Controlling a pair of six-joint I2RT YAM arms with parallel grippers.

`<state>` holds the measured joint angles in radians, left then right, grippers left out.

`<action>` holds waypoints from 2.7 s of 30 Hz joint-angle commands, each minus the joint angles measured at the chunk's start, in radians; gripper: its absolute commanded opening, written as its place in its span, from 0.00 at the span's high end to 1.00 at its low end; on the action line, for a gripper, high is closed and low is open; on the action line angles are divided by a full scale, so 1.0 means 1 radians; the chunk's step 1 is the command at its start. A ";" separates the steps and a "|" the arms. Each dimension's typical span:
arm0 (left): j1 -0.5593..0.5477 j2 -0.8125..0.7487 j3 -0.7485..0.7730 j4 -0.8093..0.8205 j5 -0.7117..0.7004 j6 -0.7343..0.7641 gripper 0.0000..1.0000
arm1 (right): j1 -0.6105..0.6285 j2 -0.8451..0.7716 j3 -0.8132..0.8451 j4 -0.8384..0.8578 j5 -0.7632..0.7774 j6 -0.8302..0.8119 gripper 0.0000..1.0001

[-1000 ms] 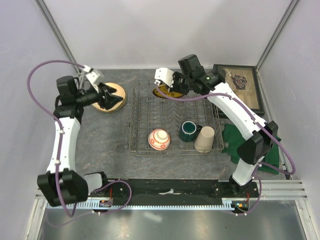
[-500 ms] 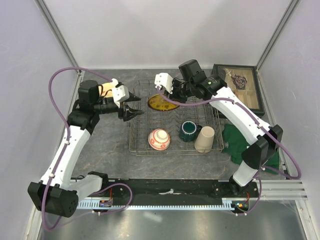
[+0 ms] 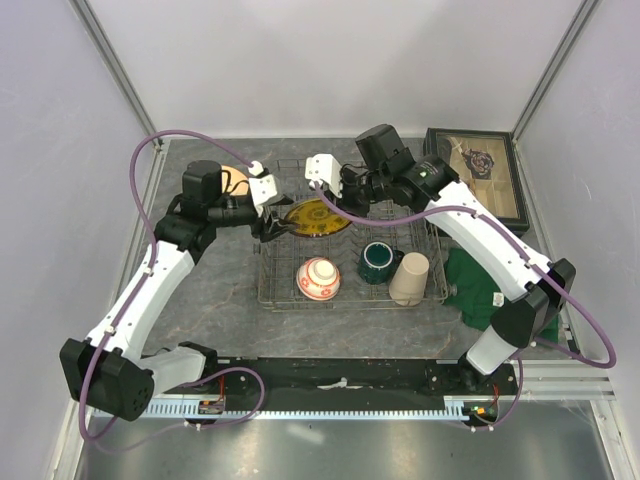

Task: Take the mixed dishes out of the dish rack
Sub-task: Place the plate at the center of the board.

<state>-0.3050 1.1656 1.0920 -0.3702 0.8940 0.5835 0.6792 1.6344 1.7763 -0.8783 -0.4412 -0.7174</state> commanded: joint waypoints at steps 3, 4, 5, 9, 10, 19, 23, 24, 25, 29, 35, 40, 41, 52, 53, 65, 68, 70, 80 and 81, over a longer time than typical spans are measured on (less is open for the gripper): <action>-0.009 0.006 0.016 0.057 -0.018 -0.007 0.43 | 0.013 -0.053 -0.005 0.021 -0.067 0.015 0.91; -0.011 0.008 0.019 0.057 -0.017 -0.020 0.46 | 0.014 -0.051 -0.005 0.021 -0.068 0.016 0.90; -0.014 0.014 0.022 0.057 -0.009 -0.027 0.51 | 0.014 -0.051 -0.006 0.021 -0.071 0.018 0.89; -0.020 0.020 0.020 0.057 0.005 -0.043 0.74 | 0.014 -0.051 -0.011 0.022 -0.082 0.024 0.85; -0.023 0.023 0.019 0.057 0.008 -0.050 0.79 | 0.016 -0.050 -0.014 0.022 -0.083 0.024 0.84; -0.026 0.019 0.008 0.105 -0.029 -0.138 0.98 | 0.014 -0.054 -0.029 0.041 -0.087 0.041 0.57; -0.028 0.019 0.005 0.151 -0.145 -0.215 0.98 | 0.014 -0.061 -0.043 0.048 -0.080 0.055 0.43; -0.028 0.017 0.003 0.157 -0.162 -0.234 0.98 | 0.016 -0.065 -0.046 0.052 -0.079 0.056 0.40; -0.026 0.014 0.002 0.163 -0.205 -0.241 0.99 | 0.014 -0.065 -0.051 0.053 -0.074 0.061 0.34; -0.026 0.006 -0.006 0.192 -0.303 -0.263 0.98 | 0.016 -0.082 -0.066 0.071 -0.064 0.071 0.26; -0.011 0.009 -0.003 0.197 -0.460 -0.301 0.98 | 0.016 -0.111 -0.074 0.102 -0.018 0.093 0.19; 0.111 0.035 0.022 0.217 -0.457 -0.473 0.99 | 0.016 -0.134 -0.095 0.113 0.022 0.090 0.18; 0.138 0.043 0.028 0.221 -0.443 -0.506 0.98 | 0.014 -0.143 -0.100 0.119 0.027 0.088 0.18; 0.421 0.149 0.071 0.246 -0.362 -0.809 0.98 | 0.016 -0.177 -0.159 0.141 0.062 0.079 0.16; 0.437 0.169 0.071 0.252 -0.357 -0.829 0.98 | 0.014 -0.179 -0.161 0.141 0.064 0.078 0.16; 0.613 0.331 0.059 0.335 -0.285 -1.120 0.98 | 0.016 -0.200 -0.193 0.147 0.078 0.068 0.16; 0.633 0.373 0.054 0.350 -0.273 -1.165 0.98 | 0.014 -0.199 -0.198 0.148 0.078 0.068 0.16; 0.650 0.393 0.046 0.359 -0.264 -1.197 0.98 | 0.016 -0.200 -0.199 0.148 0.079 0.068 0.16; 0.687 0.523 0.039 0.412 -0.239 -1.258 0.98 | 0.016 -0.185 -0.204 0.151 0.084 0.068 0.16; 0.688 0.543 0.040 0.415 -0.237 -1.261 0.98 | 0.016 -0.185 -0.206 0.150 0.085 0.068 0.16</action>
<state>0.3733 1.6657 1.1172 -0.0299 0.6113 -0.6189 0.6918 1.4685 1.5776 -0.7486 -0.3599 -0.6434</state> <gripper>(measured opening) 0.162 0.840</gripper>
